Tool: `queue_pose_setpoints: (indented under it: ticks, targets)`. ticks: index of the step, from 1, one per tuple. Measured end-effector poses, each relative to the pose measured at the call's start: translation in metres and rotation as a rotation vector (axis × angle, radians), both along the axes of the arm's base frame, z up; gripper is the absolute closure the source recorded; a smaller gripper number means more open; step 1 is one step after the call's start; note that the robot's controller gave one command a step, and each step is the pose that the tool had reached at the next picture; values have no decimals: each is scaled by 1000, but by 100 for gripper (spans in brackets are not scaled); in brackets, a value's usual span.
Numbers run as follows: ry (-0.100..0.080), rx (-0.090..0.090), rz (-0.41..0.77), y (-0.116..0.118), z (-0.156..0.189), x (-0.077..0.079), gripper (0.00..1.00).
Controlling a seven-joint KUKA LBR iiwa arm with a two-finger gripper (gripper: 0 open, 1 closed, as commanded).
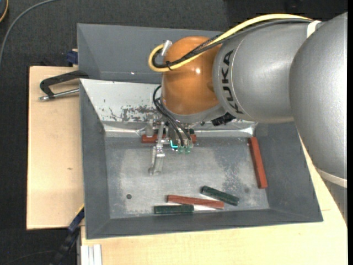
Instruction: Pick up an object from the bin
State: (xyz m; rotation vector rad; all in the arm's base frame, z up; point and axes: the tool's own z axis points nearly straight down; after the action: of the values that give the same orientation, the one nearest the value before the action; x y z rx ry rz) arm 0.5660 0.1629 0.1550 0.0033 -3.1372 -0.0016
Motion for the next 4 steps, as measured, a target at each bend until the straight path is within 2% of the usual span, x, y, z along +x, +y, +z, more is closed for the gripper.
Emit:
queue_pose_setpoints:
  ticks: [1, 2, 3, 4]
  targets:
    - [-4, -1, -273, -69, -50, 14, 0]
    - [-8, 1, -390, -60, -85, 34, 0]
    - [-24, 5, -393, -62, -78, 39, 100]
    - [-17, 3, -400, -107, -80, 5, 100]
